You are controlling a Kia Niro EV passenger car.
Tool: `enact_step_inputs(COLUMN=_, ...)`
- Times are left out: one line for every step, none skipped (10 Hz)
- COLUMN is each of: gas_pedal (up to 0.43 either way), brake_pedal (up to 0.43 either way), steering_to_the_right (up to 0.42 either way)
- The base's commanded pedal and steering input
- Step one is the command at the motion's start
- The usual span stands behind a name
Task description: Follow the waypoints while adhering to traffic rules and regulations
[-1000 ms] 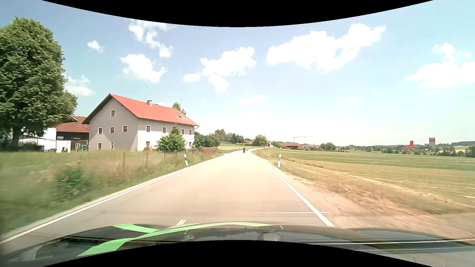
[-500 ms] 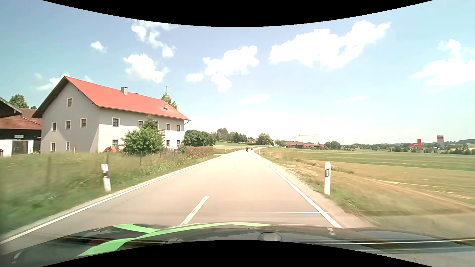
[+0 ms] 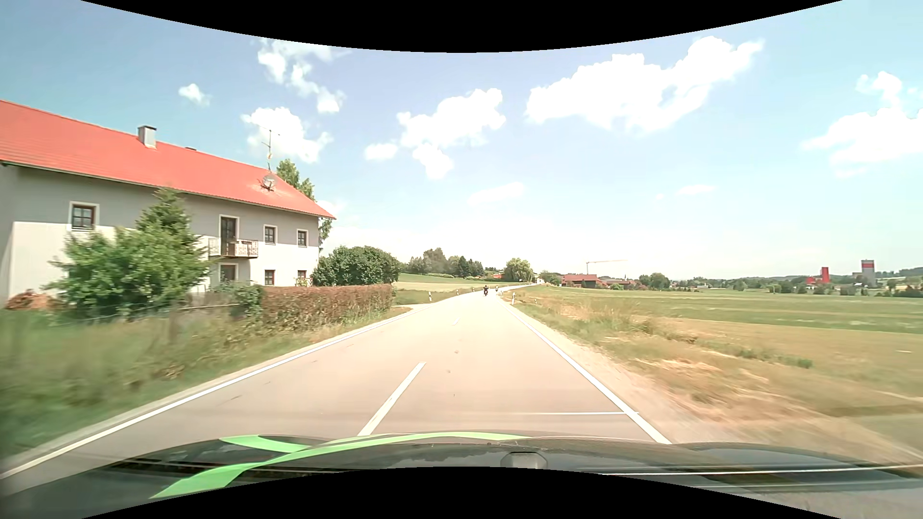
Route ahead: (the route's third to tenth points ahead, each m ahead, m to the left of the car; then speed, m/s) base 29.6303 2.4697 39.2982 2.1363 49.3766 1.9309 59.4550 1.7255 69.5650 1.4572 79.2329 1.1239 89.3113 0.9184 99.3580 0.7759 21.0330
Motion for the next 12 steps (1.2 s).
enact_step_inputs(gas_pedal=0.358, brake_pedal=0.0, steering_to_the_right=-0.008)
enact_step_inputs(gas_pedal=0.358, brake_pedal=0.0, steering_to_the_right=-0.008)
enact_step_inputs(gas_pedal=0.358, brake_pedal=0.0, steering_to_the_right=-0.008)
enact_step_inputs(gas_pedal=0.358, brake_pedal=0.0, steering_to_the_right=-0.008)
enact_step_inputs(gas_pedal=0.358, brake_pedal=0.0, steering_to_the_right=-0.008)
enact_step_inputs(gas_pedal=0.358, brake_pedal=0.0, steering_to_the_right=-0.008)
enact_step_inputs(gas_pedal=0.358, brake_pedal=0.0, steering_to_the_right=-0.008)
enact_step_inputs(gas_pedal=0.319, brake_pedal=0.0, steering_to_the_right=-0.008)
enact_step_inputs(gas_pedal=0.319, brake_pedal=0.0, steering_to_the_right=-0.008)
enact_step_inputs(gas_pedal=0.319, brake_pedal=0.0, steering_to_the_right=-0.007)
enact_step_inputs(gas_pedal=0.319, brake_pedal=0.0, steering_to_the_right=-0.006)
enact_step_inputs(gas_pedal=0.319, brake_pedal=0.0, steering_to_the_right=-0.004)
